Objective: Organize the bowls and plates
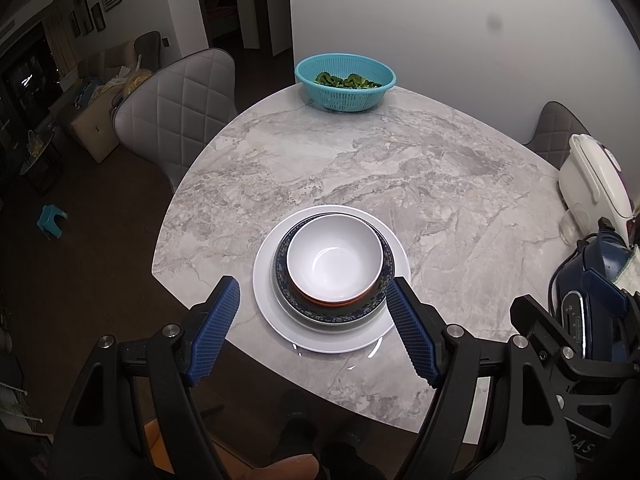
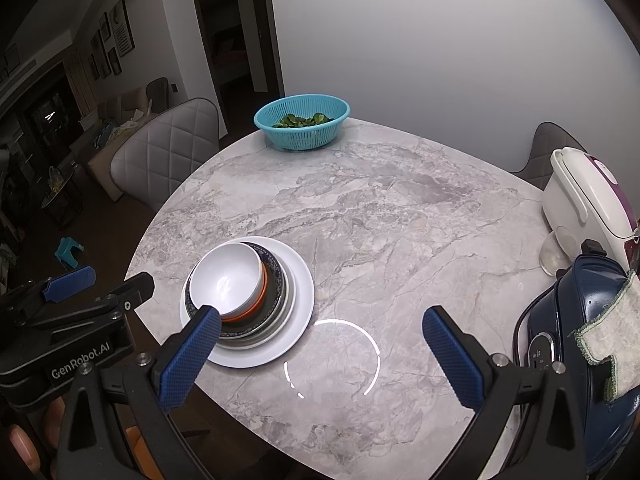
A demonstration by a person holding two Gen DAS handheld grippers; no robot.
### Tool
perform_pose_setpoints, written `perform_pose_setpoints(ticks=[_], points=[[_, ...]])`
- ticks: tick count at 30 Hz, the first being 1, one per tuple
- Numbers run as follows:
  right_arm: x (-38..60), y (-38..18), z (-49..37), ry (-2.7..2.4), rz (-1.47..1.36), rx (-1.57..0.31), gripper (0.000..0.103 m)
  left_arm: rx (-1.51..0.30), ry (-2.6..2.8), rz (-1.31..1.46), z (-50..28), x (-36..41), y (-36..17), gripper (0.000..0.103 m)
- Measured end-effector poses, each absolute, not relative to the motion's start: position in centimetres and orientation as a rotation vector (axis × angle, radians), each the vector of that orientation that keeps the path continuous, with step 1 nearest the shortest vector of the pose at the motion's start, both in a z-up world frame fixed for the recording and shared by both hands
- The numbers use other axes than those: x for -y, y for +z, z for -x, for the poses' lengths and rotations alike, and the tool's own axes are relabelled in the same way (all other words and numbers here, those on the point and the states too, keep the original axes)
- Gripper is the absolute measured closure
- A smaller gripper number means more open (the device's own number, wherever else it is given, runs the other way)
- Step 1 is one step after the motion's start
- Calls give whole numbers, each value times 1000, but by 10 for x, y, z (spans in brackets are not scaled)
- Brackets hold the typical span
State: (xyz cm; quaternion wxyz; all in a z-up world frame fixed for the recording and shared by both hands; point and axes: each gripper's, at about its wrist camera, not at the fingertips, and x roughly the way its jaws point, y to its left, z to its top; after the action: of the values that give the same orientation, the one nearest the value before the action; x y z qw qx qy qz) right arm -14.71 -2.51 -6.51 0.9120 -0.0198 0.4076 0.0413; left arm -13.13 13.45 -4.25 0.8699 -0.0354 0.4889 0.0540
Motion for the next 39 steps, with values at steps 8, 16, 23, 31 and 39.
perform_pose_setpoints(ticks=[8,16,23,31,39], points=[[25,-65,146,86,41,-841,0,-1024,114,74,130,-136,-44,28],[25,-64,145,86,42,-843,0,-1025,113,73,128,-137,-45,28],[25,-64,145,86,43,-843,0,-1026,112,71,127,-137,-45,28],[25,-67,145,87,42,-845,0,-1026,114,72,126,-140,-48,28],[25,-66,144,87,44,-846,0,-1026,111,71,124,-140,-48,28]])
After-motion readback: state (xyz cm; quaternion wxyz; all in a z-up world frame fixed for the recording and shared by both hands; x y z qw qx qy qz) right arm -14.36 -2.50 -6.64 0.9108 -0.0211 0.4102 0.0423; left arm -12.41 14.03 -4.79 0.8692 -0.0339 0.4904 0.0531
